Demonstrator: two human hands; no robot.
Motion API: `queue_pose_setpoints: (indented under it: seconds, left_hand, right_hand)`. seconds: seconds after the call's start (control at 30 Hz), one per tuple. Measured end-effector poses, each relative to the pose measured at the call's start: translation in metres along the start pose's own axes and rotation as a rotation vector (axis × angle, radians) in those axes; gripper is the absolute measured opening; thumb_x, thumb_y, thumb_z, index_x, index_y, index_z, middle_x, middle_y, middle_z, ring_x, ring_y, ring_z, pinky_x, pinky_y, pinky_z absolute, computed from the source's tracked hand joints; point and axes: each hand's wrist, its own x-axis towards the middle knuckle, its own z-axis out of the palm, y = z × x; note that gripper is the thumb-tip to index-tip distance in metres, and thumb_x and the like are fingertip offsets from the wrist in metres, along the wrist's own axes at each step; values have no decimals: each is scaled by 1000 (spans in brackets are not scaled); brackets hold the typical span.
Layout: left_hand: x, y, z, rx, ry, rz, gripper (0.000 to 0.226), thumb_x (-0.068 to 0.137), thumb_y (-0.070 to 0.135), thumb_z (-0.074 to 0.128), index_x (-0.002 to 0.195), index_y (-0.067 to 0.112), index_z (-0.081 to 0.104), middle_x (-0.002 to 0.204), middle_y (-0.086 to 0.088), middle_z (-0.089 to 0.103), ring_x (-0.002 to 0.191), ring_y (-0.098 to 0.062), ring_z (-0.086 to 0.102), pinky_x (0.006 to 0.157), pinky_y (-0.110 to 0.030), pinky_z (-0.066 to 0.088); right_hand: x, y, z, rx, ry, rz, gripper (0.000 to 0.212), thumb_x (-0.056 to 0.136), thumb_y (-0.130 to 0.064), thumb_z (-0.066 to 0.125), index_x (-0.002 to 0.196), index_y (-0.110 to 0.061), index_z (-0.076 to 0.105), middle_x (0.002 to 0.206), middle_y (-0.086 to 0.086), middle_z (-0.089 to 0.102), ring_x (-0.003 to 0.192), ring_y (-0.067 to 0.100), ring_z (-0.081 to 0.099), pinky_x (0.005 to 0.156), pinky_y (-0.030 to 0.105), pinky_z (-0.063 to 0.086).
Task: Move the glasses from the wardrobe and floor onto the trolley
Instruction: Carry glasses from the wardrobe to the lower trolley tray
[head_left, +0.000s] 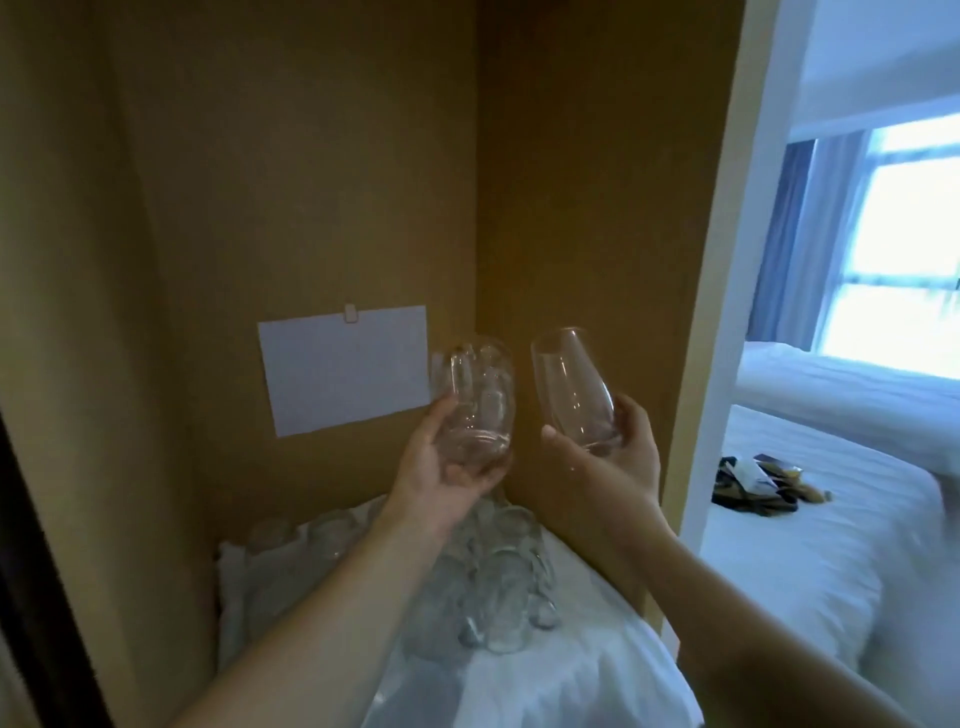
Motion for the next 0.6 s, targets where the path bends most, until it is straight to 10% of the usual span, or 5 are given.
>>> queue_pose_setpoints:
  seconds: [0.1,0.23,0.37,0.53,0.6]
  left_hand:
    - [0,-17,19,49,-84,-63,44,69,21,88,108,8,71,104,-20,74,75,-34,72,86,-48,57]
    - [2,-50,52,147,-235,-121,60,64,25,91,115,4,69,118,-21,71,89,-35,73,100,-47,50]
    - [2,-98,86,218,-417,-240,50,79,31,79,118,2,70,115,-22,71,97,-39,72,101,-60,49]
    - [-6,-167,143,368,-623,-308,57,41,34,97,90,10,83,99,-13,75,89,-29,74,97,-51,52]
    - [-8,-199,163,360,-613,-340,59,43,36,99,93,11,83,108,-14,75,96,-31,74,94,-50,57]
  right_hand:
    - [1,-11,-26,-15,72,-69,77,54,-54,91,118,-60,47,105,-36,61,96,-14,62,71,5,51]
    - [14,-19,-70,-13,135,-53,93,51,-44,91,132,-43,47,116,-15,62,104,7,66,86,41,61]
    - [27,-20,-130,-109,187,-77,97,64,-18,95,143,-29,40,123,-3,53,109,12,60,87,46,61]
    - [33,-23,-220,-158,276,-92,94,58,-34,96,134,-34,41,123,1,55,111,18,61,81,25,59]
    - [33,-25,-257,-156,320,-89,98,53,-45,91,136,-32,41,126,2,56,114,20,62,89,37,60]
